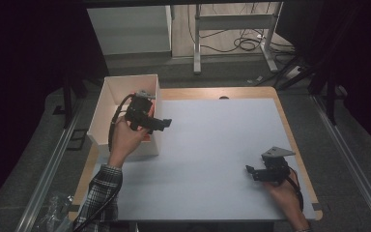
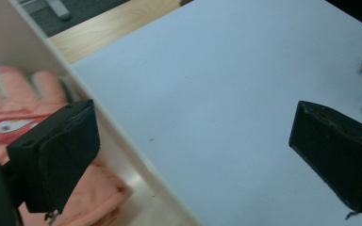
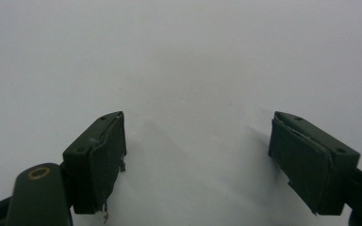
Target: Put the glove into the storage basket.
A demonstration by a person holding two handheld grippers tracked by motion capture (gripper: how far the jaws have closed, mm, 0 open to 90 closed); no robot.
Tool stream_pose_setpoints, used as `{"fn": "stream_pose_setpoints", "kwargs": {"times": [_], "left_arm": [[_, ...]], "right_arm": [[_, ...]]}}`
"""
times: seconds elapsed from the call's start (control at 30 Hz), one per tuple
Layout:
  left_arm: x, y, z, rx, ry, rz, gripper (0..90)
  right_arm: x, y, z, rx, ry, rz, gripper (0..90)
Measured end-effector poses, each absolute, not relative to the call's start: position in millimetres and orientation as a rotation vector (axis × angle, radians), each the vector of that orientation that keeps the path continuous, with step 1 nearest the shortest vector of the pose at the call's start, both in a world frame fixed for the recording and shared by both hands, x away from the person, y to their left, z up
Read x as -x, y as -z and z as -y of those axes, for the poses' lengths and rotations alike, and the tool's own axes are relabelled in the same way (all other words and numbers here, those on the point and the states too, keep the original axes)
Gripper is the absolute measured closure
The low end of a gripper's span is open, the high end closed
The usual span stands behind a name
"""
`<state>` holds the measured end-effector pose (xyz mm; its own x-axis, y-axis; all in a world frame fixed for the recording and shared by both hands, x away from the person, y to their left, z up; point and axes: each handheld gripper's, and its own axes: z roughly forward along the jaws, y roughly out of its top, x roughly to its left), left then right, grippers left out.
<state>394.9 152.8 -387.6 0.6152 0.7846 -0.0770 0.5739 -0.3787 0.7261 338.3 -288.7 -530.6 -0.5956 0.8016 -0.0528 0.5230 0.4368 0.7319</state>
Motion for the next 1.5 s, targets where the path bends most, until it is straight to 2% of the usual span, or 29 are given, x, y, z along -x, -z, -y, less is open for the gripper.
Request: {"fn": "stream_pose_setpoints", "kwargs": {"times": [0.4, 0.73, 1.1, 1.5], "left_arm": [[-374.4, 402.0, -101.8, -2.158, -0.325, -0.892, 2.8], [-357.8, 424.6, -74.2, -2.193, -0.295, -0.800, 2.8], [-349.9, 469.2, -72.5, -2.187, -0.211, -0.790, 2.8], [-338.6, 516.3, -82.7, -2.207, -0.218, -0.805, 2.7]], "right_arm": [[-338.3, 530.5, 288.8, -1.123, -0.965, -2.301, 19.8], [-338.3, 530.5, 288.8, -1.121, -0.965, -2.300, 19.8], [-338.2, 530.5, 288.6, -1.122, -0.966, -2.299, 19.8], [-338.3, 530.6, 288.7, -1.121, -0.966, -2.299, 19.8]]}}
